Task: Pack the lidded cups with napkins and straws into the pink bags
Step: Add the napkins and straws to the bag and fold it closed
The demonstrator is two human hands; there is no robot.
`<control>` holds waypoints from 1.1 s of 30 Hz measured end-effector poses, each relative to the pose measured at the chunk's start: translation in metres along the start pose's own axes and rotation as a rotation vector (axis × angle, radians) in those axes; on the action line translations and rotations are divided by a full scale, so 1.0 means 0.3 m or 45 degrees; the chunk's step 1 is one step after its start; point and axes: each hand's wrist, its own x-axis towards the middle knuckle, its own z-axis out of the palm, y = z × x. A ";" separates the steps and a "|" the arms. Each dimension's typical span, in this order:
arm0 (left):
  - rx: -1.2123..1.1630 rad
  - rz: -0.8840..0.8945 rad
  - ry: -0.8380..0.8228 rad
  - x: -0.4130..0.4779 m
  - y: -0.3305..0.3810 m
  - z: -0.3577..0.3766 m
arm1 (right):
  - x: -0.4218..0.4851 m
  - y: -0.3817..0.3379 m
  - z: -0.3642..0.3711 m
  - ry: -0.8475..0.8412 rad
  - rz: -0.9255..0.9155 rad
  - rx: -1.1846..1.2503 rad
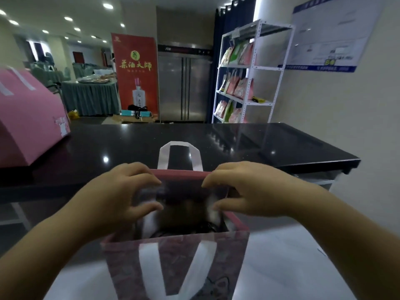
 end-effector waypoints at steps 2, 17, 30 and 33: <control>0.041 0.086 0.028 0.031 0.067 -0.040 | -0.074 0.025 -0.029 0.069 0.064 -0.021; 0.094 0.335 -0.127 0.256 0.821 0.247 | -0.792 0.463 0.115 -0.183 0.448 -0.062; -0.211 -0.024 -0.472 0.382 1.108 0.844 | -1.135 0.865 0.442 -0.283 0.916 0.187; -0.302 -0.088 -0.505 0.424 1.110 0.944 | -1.151 0.935 0.515 -0.247 1.056 0.256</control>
